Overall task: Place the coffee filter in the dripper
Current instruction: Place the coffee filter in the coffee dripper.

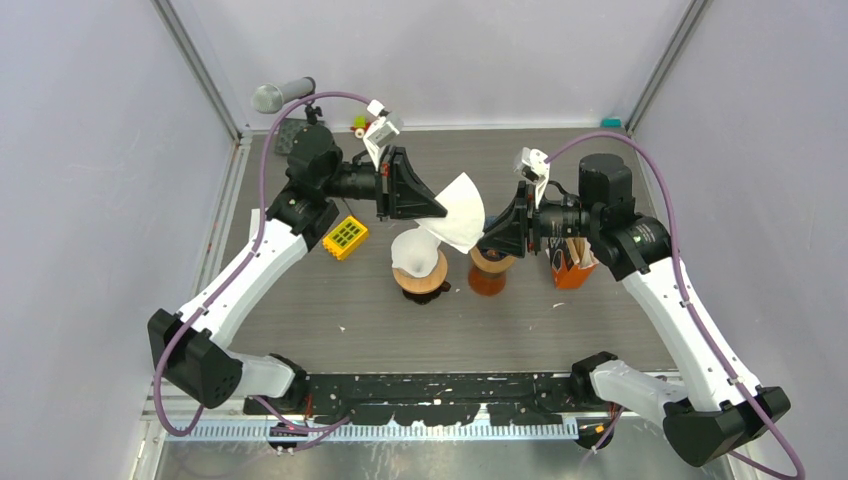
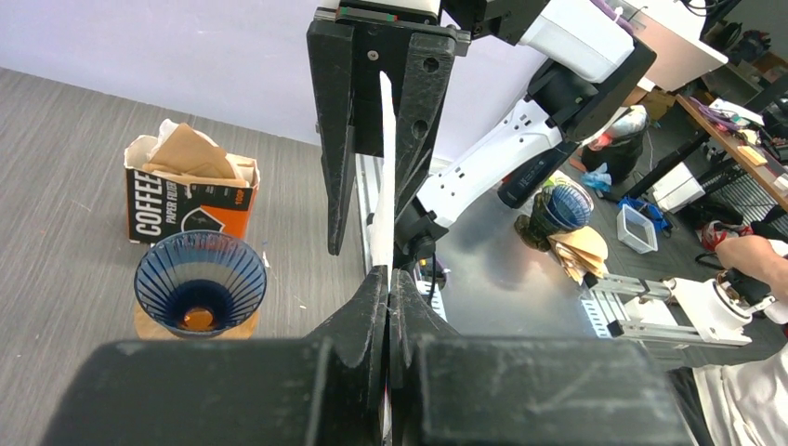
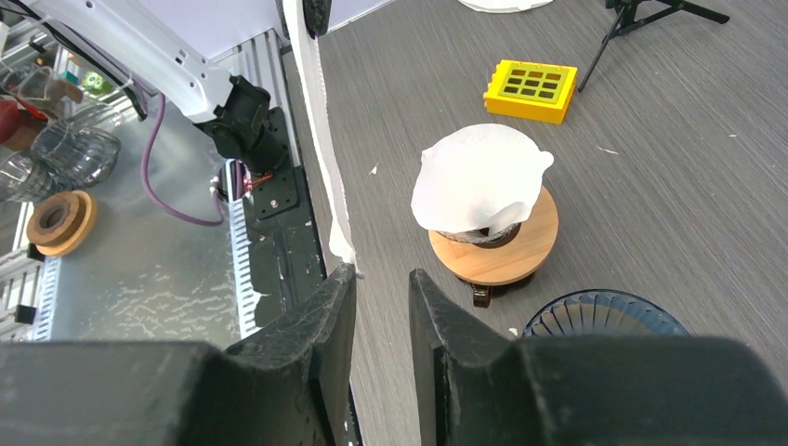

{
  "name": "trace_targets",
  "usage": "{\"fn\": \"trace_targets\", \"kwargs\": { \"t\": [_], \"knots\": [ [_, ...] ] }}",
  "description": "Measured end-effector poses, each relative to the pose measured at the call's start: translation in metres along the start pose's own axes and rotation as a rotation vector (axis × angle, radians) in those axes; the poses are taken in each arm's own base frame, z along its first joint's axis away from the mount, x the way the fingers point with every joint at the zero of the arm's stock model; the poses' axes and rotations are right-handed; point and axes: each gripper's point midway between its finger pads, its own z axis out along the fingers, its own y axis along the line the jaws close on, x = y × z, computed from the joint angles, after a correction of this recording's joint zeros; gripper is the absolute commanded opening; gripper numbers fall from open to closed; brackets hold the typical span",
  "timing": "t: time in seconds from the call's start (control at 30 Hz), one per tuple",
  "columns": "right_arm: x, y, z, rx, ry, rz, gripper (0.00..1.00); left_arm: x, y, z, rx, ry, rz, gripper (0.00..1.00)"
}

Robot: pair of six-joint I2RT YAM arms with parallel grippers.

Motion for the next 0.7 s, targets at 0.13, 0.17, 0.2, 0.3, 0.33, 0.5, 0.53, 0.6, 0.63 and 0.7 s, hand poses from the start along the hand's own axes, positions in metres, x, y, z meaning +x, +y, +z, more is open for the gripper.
{"fn": "trace_targets", "kwargs": {
  "t": [0.13,0.17,0.2,0.3,0.33,0.5,0.53,0.6,0.63,0.7],
  "knots": [
    [0.0000,-0.0004,-0.0001,0.003,0.000,-0.002,0.30,0.0003,-0.0004,0.0000,0.004,0.000,0.002,0.00],
    [0.0001,-0.0006,-0.0002,0.004,0.001,-0.004,0.30,0.0005,-0.0005,0.0000,0.005,0.001,0.002,0.00],
    [0.0001,-0.0010,-0.0004,0.008,0.001,-0.005,0.29,0.0008,-0.0008,-0.0001,0.007,0.002,0.002,0.00],
    [0.0003,-0.0006,-0.0021,0.016,0.001,-0.013,0.29,0.0011,-0.0009,-0.0004,0.008,0.003,0.001,0.00],
    [-0.0001,-0.0001,-0.0029,0.018,-0.001,-0.017,0.29,0.0010,-0.0008,-0.0006,0.008,0.003,0.001,0.00],
    [-0.0011,0.0021,-0.0061,0.023,-0.006,-0.034,0.29,0.0006,0.0001,-0.0014,0.005,0.002,0.002,0.00],
    [-0.0011,0.0022,-0.0062,0.023,-0.005,-0.034,0.29,0.0005,0.0002,-0.0015,0.004,0.002,0.002,0.00],
    [-0.0011,0.0022,-0.0063,0.023,-0.005,-0.033,0.29,0.0005,0.0002,-0.0016,0.004,0.002,0.002,0.00],
    [-0.0010,0.0021,-0.0065,0.024,-0.004,-0.031,0.29,0.0004,0.0002,-0.0016,0.004,0.002,0.002,0.00],
    [-0.0011,0.0021,-0.0066,0.024,-0.004,-0.031,0.29,0.0002,0.0001,-0.0016,0.005,0.001,0.004,0.00]
  ]
}}
